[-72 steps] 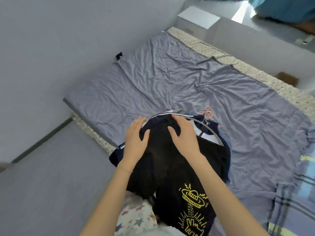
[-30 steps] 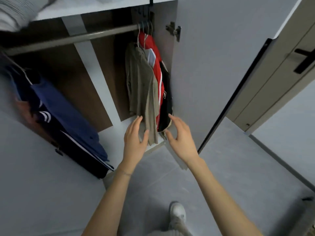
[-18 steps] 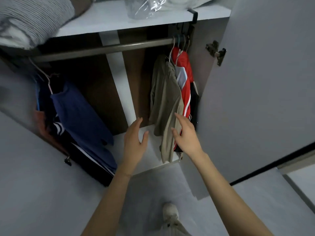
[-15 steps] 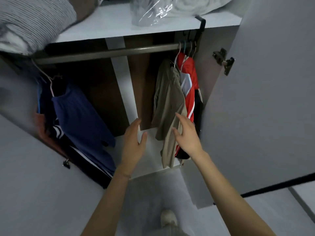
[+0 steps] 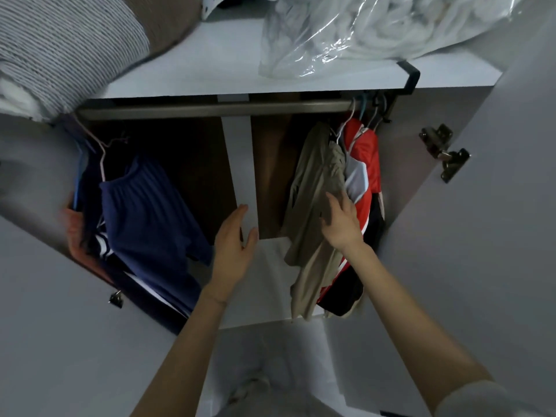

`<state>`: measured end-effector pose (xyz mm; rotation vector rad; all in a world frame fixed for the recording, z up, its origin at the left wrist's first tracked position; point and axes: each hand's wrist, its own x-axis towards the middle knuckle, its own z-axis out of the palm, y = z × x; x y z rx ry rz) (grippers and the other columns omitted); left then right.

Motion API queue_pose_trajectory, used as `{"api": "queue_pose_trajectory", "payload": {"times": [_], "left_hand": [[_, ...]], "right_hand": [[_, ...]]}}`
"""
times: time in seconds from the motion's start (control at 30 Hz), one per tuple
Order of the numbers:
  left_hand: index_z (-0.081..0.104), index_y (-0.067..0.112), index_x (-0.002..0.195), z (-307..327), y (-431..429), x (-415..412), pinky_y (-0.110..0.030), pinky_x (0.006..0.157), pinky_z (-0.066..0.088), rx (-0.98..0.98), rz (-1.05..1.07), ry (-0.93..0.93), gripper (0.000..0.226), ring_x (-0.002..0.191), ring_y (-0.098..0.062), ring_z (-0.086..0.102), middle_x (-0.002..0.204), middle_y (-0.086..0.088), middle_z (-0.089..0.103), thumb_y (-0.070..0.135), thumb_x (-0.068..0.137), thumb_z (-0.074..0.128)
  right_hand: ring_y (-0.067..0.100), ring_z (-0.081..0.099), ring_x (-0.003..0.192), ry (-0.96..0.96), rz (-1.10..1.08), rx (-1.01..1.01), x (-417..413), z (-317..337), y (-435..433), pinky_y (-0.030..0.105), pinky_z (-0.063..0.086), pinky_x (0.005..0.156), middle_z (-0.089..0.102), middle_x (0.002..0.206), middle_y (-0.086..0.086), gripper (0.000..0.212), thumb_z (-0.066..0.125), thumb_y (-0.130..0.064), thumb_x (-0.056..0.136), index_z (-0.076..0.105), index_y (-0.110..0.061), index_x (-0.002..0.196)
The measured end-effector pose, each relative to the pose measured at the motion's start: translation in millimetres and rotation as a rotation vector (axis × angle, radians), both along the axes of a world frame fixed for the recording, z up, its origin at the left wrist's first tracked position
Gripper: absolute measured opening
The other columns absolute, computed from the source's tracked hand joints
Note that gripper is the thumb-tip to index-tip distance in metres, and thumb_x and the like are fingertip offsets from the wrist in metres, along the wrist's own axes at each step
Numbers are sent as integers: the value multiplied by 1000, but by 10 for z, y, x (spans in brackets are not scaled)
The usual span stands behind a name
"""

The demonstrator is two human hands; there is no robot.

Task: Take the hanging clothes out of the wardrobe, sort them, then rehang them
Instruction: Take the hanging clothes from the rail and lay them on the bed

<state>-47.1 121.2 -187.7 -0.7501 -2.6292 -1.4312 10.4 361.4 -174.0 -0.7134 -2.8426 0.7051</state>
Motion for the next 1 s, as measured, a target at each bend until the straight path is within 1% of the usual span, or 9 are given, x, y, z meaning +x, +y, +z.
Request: {"api": "queue_pose_trajectory", "payload": {"times": [0.13, 0.33, 0.47, 0.57, 0.63, 0.73, 0.8, 0.87, 1.0], "left_hand": [[38, 8, 147, 85, -50, -203, -31, 117, 24, -31, -5, 23, 51, 139, -21, 37, 151, -9, 41, 20, 100, 53], [38, 11, 147, 156, -192, -551, -27, 116, 23, -14, 12, 59, 50, 137, -13, 35, 151, -6, 41, 20, 100, 53], [34, 29, 140, 177, -247, -696, 1, 104, 16, 22, -23, 128, 46, 123, 14, 30, 139, 10, 40, 17, 100, 53], [32, 32, 138, 168, -293, -777, 6, 100, 16, 29, -26, 128, 47, 120, 30, 26, 136, 14, 38, 16, 100, 53], [32, 33, 138, 145, -316, -820, 6, 98, 18, 40, -39, 121, 48, 117, 33, 26, 135, 20, 38, 15, 100, 53], [34, 28, 142, 104, -325, -869, 2, 102, 20, 25, -71, 67, 47, 122, 26, 30, 137, 17, 40, 16, 100, 52], [35, 20, 148, 79, -319, -899, -12, 111, 22, -3, -74, 1, 50, 131, 6, 33, 146, 7, 40, 20, 101, 52], [33, 16, 150, 66, -298, -915, -21, 114, 24, -13, -82, -23, 53, 135, -3, 33, 150, 2, 39, 22, 101, 51], [31, 15, 150, 83, -262, -936, -26, 116, 24, -16, -94, -24, 54, 138, -9, 34, 152, 0, 38, 23, 101, 51]], "right_hand": [[44, 9, 146, -119, -95, 41, -182, -48, -34, 54, 23, 116, 1, 160, 22, 74, 57, -29, 94, 17, -17, 154], [43, 26, 137, -37, -203, -4, -517, 28, -180, 50, 34, 110, 25, 149, 27, 83, 61, -24, 92, 9, -4, 153], [40, 31, 136, 52, -280, -233, -774, 80, -178, 47, 38, 109, 25, 147, 25, 73, 58, -22, 96, 15, 0, 151], [32, 51, 120, 109, -387, -525, -957, 107, -121, 41, 47, 97, 42, 141, 20, 60, 55, -25, 99, 28, -1, 147], [27, 56, 102, 142, -451, -662, -1032, 76, -99, 35, 45, 85, 54, 122, 17, 47, 48, -25, 102, 38, 0, 140], [23, 51, 88, 218, -519, -718, -1089, 11, -58, 33, 41, 75, 53, 101, 13, 26, 40, -17, 103, 52, -2, 120], [16, 48, 73, 278, -564, -742, -1114, 12, -34, 27, 38, 64, 52, 90, 9, 17, 38, -11, 102, 52, -8, 111], [11, 41, 64, 342, -613, -771, -1135, 36, -26, 24, 34, 59, 47, 76, 2, 17, 37, -13, 102, 53, -7, 101], [12, 38, 58, 456, -636, -763, -1114, 47, -67, 25, 32, 55, 41, 66, 0, 35, 37, -21, 105, 43, -18, 71]]}}
